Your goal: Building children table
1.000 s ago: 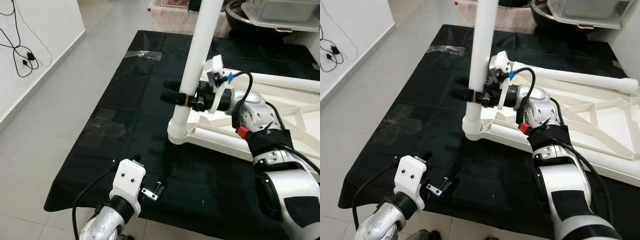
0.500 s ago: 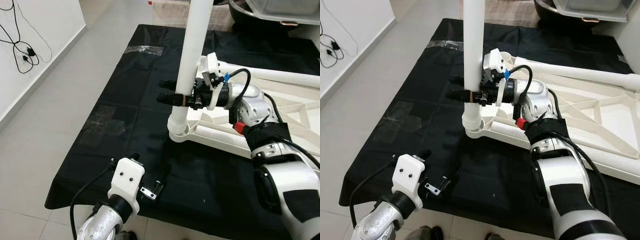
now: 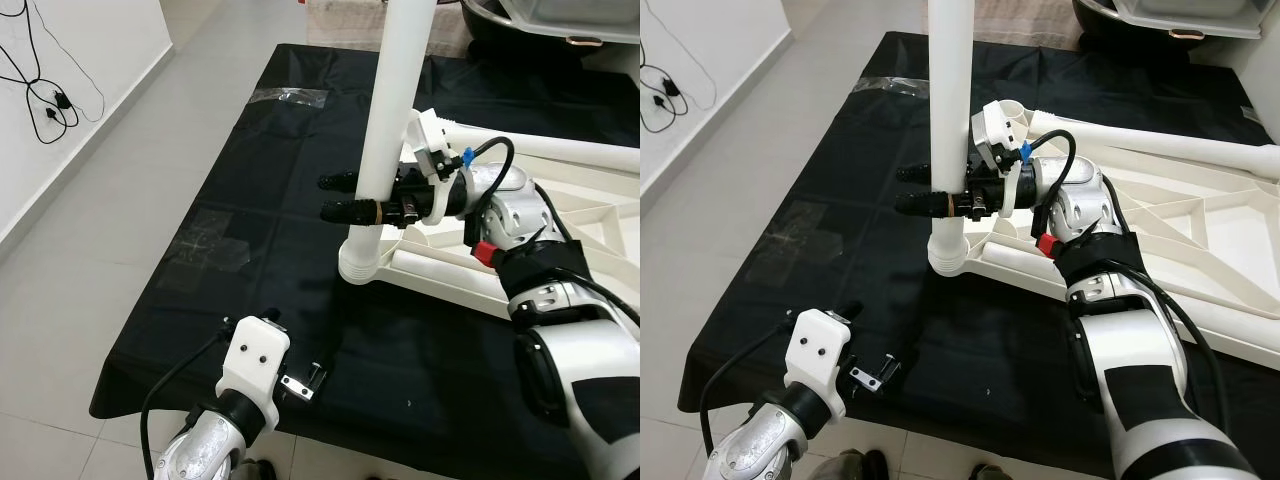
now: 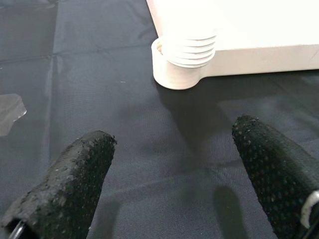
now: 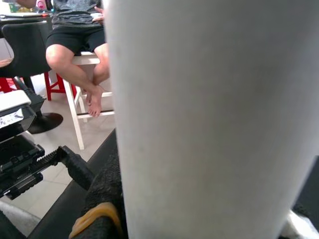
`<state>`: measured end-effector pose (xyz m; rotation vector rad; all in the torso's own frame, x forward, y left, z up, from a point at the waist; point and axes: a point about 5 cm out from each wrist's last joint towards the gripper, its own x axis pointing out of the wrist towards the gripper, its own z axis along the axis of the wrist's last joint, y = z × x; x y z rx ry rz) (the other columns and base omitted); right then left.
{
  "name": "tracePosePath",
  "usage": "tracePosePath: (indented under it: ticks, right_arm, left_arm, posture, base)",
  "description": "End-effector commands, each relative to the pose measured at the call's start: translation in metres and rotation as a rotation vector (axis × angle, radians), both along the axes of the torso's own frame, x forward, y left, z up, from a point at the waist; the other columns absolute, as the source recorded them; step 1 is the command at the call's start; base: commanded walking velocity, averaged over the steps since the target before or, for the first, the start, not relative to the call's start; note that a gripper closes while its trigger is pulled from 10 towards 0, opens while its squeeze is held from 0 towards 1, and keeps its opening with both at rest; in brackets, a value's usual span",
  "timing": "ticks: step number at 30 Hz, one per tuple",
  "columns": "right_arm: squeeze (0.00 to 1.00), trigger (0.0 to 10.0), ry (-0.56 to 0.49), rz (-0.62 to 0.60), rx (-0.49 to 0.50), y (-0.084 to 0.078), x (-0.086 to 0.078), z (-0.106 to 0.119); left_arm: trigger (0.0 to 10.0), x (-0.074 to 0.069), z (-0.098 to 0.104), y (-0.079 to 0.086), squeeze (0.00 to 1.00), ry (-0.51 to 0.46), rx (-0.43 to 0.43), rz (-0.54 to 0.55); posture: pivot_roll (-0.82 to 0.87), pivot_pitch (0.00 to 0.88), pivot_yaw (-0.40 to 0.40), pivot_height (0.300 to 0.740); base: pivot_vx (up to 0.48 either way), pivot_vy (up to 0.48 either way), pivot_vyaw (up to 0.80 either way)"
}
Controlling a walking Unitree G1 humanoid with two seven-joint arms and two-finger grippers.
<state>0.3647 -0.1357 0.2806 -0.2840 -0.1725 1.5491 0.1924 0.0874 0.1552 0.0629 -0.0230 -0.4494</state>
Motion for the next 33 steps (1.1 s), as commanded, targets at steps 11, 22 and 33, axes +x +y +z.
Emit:
tracePosePath:
  ticks: [11,22,33]
  right_arm:
    - [0.0,10.0,-0.03,-0.056,-0.041,0.001,0.007,0.005]
    - [0.0,10.0,-0.003,-0.073,-0.019,0.006,0.01,-0.001]
    - [0.0,10.0,0.045,-0.105,-0.007,0.007,0.011,-0.015]
  left_arm:
    - [10.0,-0.002,-0.001,0.001,0.0,0.017,0.004,-0.003]
    - [10.0,-0.002,-0.001,0.0,0.0,0.015,0.007,-0.005]
    - [10.0,-0.001,-0.001,-0.002,0.0,0.009,0.007,-0.013]
  posture:
    - [0.12,0.232,-0.006,0.74]
    - [0.12,0.237,-0.006,0.74]
    - [0.11,0.236,-0.014,0.74]
  base:
    - [0.0,0.0,0.0]
    - [0.0,0.0,0.0]
    - [0.0,0.0,0.0]
